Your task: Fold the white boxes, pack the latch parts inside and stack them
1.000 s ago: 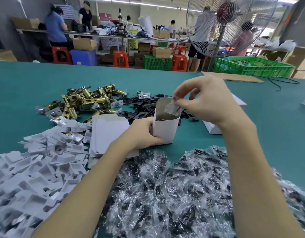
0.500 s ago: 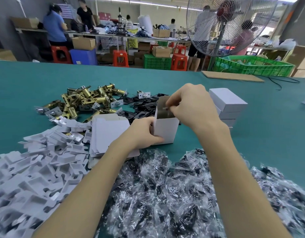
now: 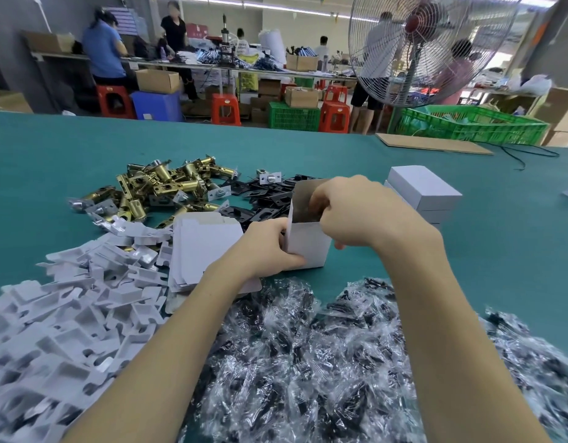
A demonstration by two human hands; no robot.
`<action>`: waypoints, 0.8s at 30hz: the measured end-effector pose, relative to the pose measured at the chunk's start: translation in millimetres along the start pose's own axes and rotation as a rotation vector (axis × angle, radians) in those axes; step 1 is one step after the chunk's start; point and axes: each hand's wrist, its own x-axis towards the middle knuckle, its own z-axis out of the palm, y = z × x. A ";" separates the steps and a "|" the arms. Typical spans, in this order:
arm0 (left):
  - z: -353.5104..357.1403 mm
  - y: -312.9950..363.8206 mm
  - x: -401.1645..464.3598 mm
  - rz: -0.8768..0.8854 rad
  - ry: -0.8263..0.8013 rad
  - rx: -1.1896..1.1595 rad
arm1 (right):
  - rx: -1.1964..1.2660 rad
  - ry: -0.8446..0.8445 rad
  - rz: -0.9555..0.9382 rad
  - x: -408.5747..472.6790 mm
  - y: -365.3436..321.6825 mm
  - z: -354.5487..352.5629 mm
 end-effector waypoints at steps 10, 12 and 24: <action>-0.6 2.7 -3.8 -0.022 -0.001 -0.061 | 0.192 0.105 -0.068 4.9 14.8 -1.7; -2.7 5.8 -3.6 -0.035 -0.021 -0.101 | 0.341 0.321 -0.063 10.2 26.2 -2.8; -31.7 17.9 -9.4 -0.094 0.048 -0.596 | 1.238 -0.212 0.201 37.5 68.5 75.1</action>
